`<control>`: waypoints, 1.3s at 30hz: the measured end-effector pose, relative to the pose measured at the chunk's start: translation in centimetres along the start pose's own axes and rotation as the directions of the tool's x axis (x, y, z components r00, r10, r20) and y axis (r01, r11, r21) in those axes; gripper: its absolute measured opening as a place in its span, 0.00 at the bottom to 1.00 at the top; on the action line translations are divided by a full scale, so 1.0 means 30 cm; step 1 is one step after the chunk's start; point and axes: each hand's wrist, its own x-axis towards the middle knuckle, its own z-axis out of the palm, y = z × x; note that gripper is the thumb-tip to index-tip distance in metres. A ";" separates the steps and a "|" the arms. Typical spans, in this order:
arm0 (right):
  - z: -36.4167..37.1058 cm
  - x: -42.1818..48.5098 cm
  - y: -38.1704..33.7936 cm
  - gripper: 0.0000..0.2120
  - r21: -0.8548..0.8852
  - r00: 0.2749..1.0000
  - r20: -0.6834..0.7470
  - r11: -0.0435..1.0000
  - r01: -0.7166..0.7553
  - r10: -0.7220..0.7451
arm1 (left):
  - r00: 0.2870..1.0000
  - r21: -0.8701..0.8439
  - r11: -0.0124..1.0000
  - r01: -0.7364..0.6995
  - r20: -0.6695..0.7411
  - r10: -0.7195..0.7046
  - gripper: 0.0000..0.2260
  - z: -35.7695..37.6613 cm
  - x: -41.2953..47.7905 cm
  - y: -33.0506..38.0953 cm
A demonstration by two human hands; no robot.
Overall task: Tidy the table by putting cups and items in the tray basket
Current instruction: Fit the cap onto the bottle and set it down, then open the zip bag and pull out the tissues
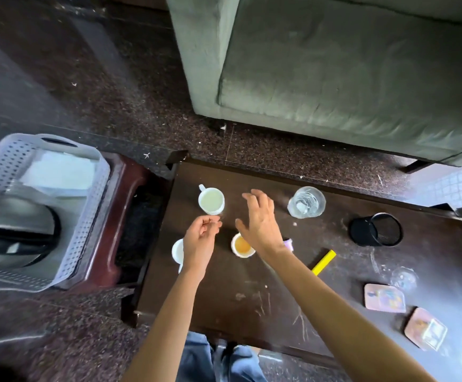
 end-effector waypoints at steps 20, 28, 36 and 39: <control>0.331 0.114 -0.563 0.24 -0.010 0.976 0.136 0.985 0.173 -0.170 | 0.976 -0.157 0.987 0.032 -0.206 -0.065 0.06 -0.623 0.108 0.001; 0.424 0.296 -0.844 0.25 -0.006 0.950 0.140 0.959 0.283 -0.280 | 0.910 -0.318 0.945 -0.073 -0.409 -0.067 0.05 -0.776 0.252 0.092; 0.585 0.468 -1.038 0.26 -0.111 0.856 0.274 0.870 0.481 -0.438 | 0.841 -0.370 0.926 -0.071 -0.521 -0.143 0.14 -0.798 0.352 0.122; 0.646 0.525 -1.082 0.25 -0.216 0.826 0.399 0.834 0.507 -0.399 | 0.835 -0.429 0.903 -0.025 -0.506 -0.217 0.17 -0.816 0.380 0.114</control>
